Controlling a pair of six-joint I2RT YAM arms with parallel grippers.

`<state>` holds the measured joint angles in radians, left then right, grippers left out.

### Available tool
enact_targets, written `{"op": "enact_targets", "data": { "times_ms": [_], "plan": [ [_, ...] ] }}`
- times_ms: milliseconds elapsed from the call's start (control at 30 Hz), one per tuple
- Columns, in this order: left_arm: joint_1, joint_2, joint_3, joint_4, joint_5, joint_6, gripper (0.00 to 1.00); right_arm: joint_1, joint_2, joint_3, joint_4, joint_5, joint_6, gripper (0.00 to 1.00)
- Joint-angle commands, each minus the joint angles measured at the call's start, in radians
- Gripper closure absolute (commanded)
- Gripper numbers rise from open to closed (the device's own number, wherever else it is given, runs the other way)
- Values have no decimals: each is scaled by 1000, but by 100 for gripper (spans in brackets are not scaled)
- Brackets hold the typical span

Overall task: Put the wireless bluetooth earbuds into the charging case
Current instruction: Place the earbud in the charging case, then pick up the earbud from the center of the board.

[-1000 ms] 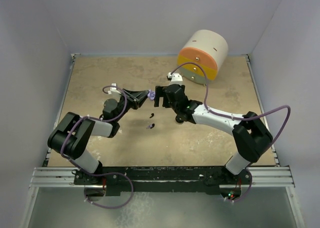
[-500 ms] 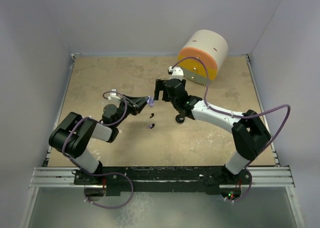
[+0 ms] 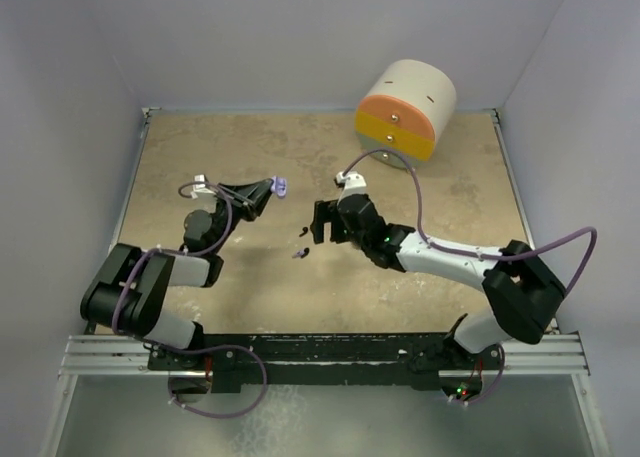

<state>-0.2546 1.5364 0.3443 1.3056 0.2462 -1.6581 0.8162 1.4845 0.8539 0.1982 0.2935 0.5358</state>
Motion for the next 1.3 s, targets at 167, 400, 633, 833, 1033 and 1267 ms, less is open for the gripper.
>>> {"op": "enact_targets", "data": {
  "times_ms": [167, 400, 633, 833, 1033, 1267],
  "plan": [
    [35, -373, -185, -197, -48, 76, 100, 193, 41, -19, 105, -81, 118, 12],
    [61, -733, -172, -657, -100, 217, 100, 284, 149, -3, 170, -119, 163, 13],
    [74, -773, -155, -705, -64, 201, 100, 350, 212, 31, 154, -71, 286, 13],
    [77, -736, -172, -646, -46, 182, 100, 357, 262, 35, 154, -62, 319, 12],
    [87, -734, -179, -637, -37, 181, 100, 356, 300, 44, 147, -48, 343, 10],
    [99, -741, -184, -637, -23, 179, 100, 314, 321, 44, 145, -28, 347, 9]
  ]
}}
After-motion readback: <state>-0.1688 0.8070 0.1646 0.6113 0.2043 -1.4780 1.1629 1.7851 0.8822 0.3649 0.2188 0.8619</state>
